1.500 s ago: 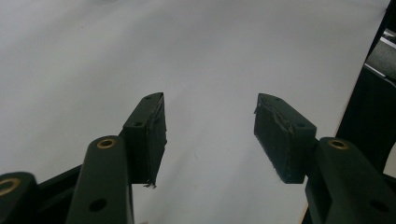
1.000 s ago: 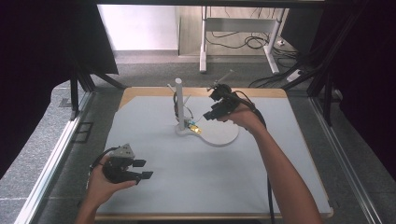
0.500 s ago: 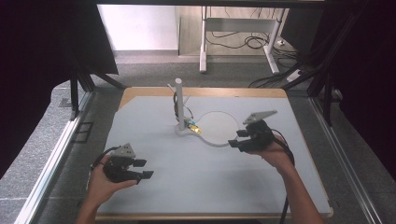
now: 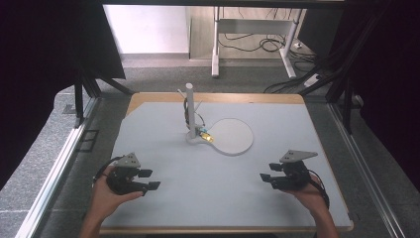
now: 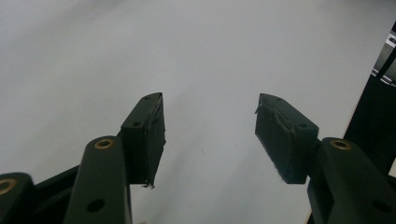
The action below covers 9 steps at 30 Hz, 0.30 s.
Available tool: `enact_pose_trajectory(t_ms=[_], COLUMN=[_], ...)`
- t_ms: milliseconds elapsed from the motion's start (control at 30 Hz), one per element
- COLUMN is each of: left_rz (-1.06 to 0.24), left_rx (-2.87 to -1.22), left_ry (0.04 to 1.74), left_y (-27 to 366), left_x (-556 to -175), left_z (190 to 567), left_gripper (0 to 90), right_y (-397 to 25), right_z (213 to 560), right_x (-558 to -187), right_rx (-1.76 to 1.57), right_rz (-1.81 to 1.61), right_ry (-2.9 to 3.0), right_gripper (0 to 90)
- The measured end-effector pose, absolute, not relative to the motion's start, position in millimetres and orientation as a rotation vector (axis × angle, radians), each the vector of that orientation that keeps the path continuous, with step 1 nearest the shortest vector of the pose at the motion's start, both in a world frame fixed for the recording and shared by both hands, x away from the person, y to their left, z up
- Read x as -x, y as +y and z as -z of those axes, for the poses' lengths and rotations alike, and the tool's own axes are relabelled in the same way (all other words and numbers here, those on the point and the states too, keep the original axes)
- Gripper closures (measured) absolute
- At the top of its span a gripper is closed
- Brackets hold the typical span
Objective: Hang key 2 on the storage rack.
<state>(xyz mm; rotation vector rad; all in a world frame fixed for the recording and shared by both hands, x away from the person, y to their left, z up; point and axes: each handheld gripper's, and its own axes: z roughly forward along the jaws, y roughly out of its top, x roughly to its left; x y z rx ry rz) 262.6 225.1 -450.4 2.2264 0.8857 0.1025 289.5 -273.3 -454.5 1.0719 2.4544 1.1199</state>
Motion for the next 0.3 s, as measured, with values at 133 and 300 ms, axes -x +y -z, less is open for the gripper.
enact_pose_trajectory(t_ms=[133,300], left_rz=[-0.103,-0.106], left_rx=[-2.233,-2.228], left_ry=[0.878,0.894], left_y=[223.0,224.0], left_x=[-261.7,-262.0], left_z=[450.5,451.2], left_gripper=[42.5,41.9], right_y=[-274.8,-280.4], right_z=[455.2,466.2], right_x=[-287.4,-287.8], right_rx=[-1.071,-1.122], right_rz=[-1.148,-1.163], right_ry=[2.416,2.370], right_gripper=[42.5,37.0])
